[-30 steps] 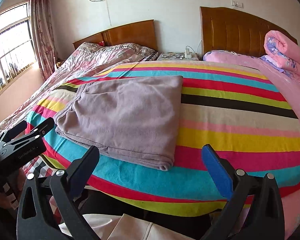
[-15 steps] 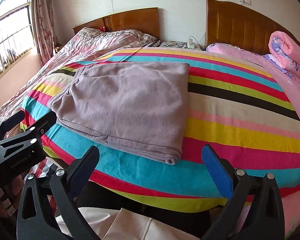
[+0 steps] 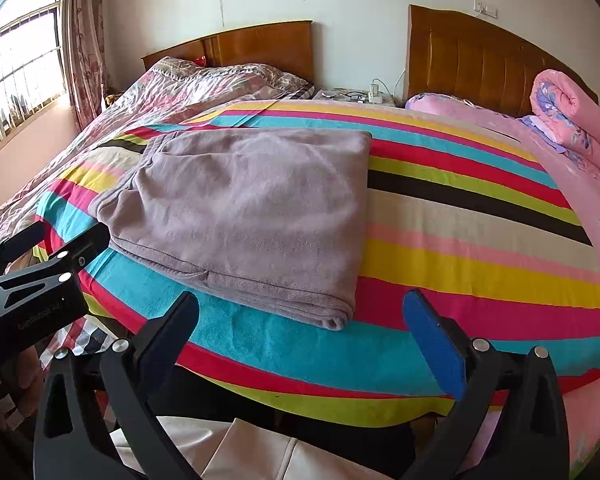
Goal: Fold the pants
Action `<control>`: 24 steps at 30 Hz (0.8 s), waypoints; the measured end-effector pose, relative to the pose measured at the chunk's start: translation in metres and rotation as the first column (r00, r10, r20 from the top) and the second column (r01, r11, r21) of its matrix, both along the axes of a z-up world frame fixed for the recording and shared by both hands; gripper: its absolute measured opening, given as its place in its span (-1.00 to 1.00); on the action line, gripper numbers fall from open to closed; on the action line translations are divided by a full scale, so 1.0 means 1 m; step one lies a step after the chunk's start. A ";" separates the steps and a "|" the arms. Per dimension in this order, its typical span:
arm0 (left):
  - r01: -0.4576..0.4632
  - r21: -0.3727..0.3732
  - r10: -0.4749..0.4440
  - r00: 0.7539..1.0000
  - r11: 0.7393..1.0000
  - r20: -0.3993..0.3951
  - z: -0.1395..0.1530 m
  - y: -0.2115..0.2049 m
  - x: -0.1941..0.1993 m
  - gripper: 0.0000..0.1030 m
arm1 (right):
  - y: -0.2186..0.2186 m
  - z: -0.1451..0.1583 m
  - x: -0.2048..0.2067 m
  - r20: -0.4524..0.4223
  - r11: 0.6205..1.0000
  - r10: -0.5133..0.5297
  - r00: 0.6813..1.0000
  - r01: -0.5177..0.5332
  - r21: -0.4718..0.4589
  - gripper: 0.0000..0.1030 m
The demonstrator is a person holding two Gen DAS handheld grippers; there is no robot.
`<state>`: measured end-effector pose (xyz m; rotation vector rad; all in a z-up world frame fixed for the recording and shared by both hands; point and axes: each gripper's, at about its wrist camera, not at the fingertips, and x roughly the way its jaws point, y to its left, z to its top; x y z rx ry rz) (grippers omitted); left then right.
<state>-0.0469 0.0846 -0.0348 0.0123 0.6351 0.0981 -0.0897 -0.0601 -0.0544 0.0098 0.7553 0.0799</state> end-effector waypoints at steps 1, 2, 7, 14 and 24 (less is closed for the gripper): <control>0.000 0.000 0.000 1.000 1.000 0.000 0.000 0.000 0.000 0.97 | -0.001 0.000 0.000 0.002 1.000 -0.004 1.000 0.004 0.003 0.92; 0.001 0.000 -0.001 1.000 1.000 0.000 0.000 0.000 0.000 0.97 | -0.002 0.001 0.000 0.006 1.000 -0.012 1.000 0.012 0.004 0.92; -0.001 0.001 0.001 1.000 1.000 0.000 0.000 0.001 0.000 0.97 | -0.008 0.002 0.000 0.013 0.999 -0.035 0.999 0.035 0.014 0.92; -0.001 0.000 0.001 1.000 1.000 -0.004 0.000 0.001 0.000 0.97 | -0.009 0.001 0.000 0.013 0.999 -0.038 0.999 0.038 0.016 0.92; 0.000 0.000 0.000 1.000 1.000 -0.004 0.000 0.001 0.000 0.97 | -0.008 0.001 -0.001 0.014 0.999 -0.037 0.999 0.037 0.018 0.92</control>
